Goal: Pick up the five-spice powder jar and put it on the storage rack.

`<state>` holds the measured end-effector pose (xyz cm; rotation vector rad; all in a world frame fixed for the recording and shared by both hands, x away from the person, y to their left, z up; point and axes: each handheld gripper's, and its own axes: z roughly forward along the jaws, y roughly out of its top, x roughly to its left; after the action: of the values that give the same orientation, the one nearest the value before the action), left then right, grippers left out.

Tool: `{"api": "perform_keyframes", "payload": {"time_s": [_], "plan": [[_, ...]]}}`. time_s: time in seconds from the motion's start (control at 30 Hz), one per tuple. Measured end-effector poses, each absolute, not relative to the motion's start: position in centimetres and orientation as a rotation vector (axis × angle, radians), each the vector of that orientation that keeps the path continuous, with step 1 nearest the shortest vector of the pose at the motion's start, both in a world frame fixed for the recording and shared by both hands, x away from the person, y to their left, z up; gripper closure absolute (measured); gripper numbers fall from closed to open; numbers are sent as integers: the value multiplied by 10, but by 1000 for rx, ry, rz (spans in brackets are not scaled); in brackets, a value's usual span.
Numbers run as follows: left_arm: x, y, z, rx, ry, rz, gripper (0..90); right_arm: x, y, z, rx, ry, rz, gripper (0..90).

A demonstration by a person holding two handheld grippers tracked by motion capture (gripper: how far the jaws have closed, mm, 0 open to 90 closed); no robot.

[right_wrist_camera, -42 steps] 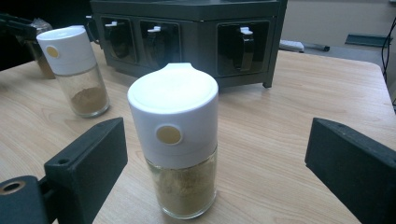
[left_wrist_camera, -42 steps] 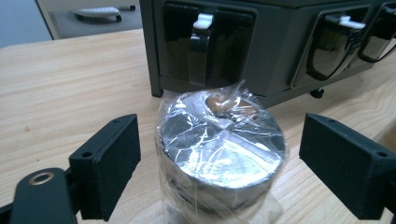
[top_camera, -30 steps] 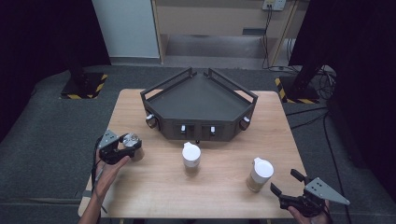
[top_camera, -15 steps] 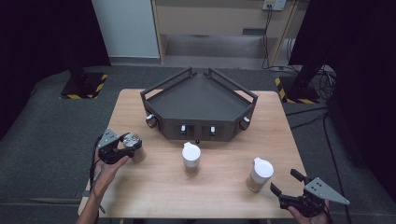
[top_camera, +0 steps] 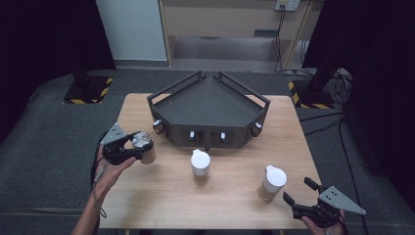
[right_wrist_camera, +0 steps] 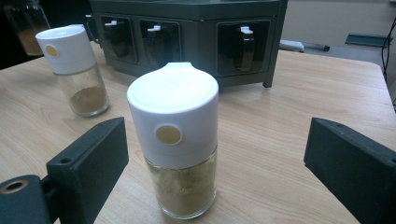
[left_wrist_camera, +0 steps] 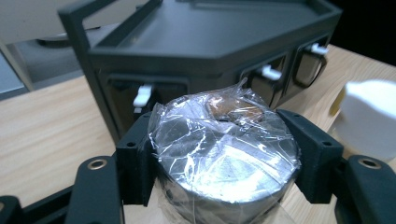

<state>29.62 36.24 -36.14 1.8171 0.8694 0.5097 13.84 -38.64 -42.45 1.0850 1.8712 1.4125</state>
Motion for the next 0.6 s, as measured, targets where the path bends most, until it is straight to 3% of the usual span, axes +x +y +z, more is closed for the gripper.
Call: {"api": "perform_keyframes", "payload": {"time_s": [0.6], "plan": [[333, 323, -287, 1831, 829, 517, 334, 138, -388, -425, 1080, 1870, 1419, 63]]}}
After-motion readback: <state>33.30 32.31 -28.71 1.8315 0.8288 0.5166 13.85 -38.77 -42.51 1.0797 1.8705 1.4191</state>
